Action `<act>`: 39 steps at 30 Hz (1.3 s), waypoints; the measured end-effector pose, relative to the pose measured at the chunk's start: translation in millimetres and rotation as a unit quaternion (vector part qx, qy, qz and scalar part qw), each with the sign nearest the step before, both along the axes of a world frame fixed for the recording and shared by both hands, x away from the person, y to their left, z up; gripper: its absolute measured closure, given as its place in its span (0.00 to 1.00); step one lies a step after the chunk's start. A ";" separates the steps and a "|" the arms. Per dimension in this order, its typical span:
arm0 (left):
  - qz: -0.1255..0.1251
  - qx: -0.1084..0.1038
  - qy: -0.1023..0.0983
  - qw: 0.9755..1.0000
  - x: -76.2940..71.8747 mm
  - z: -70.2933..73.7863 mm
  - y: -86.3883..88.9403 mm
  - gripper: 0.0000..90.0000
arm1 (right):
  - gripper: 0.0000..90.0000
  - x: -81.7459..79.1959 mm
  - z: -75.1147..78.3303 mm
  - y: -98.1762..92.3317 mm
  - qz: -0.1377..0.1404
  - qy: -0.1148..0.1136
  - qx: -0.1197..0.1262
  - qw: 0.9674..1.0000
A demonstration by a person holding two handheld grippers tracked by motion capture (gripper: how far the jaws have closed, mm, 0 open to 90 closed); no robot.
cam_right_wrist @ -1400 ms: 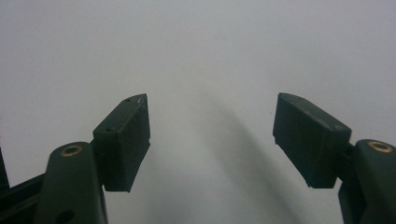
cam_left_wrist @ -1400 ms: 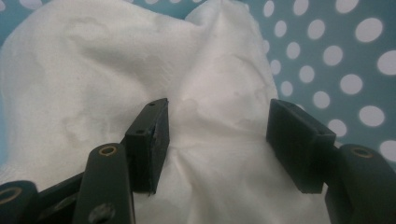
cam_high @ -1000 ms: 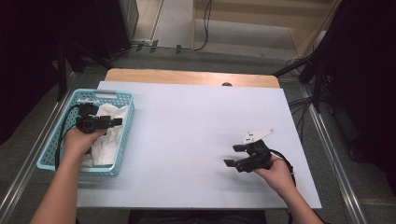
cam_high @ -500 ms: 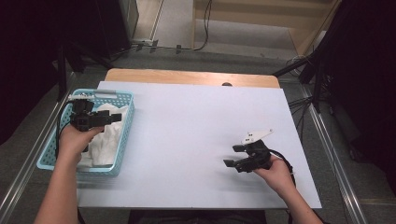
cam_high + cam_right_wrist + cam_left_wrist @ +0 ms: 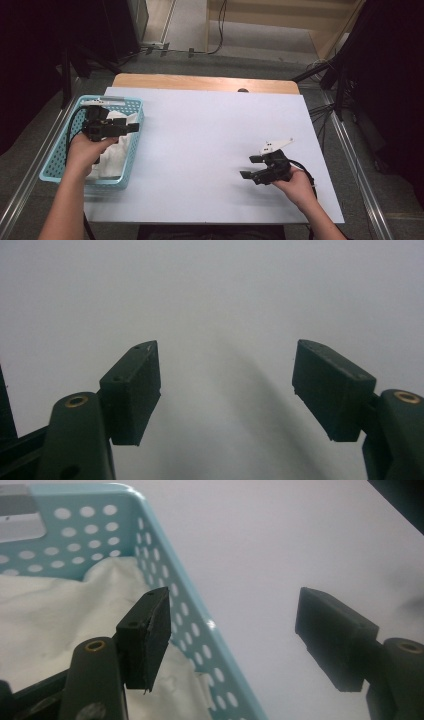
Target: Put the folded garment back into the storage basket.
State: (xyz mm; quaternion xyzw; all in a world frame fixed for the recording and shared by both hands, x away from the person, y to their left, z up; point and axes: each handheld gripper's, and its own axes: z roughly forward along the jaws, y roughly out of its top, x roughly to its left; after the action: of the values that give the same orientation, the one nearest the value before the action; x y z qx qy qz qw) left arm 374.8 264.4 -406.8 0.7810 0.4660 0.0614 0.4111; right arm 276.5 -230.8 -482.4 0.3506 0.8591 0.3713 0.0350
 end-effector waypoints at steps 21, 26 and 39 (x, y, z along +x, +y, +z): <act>-0.078 -0.015 0.010 0.997 -19.7 4.2 -49.3 0.31 | 0.29 0.9 -0.4 -3.7 -0.011 0.010 0.002 1.000; -0.088 -0.006 0.011 0.996 -27.5 -0.4 -56.1 0.31 | 0.29 2.3 -0.6 -6.9 -0.011 0.010 0.003 1.000; -0.095 0.000 0.012 0.995 -56.3 -8.8 -58.1 0.31 | 0.29 -1.0 2.9 -12.1 -0.021 0.009 0.006 1.000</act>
State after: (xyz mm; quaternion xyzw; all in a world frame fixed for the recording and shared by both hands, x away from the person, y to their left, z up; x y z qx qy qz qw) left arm 318.5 206.4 -415.7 0.8226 0.3946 0.0123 0.4093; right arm 275.5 -242.9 -479.5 0.3724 0.8496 0.3720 0.0329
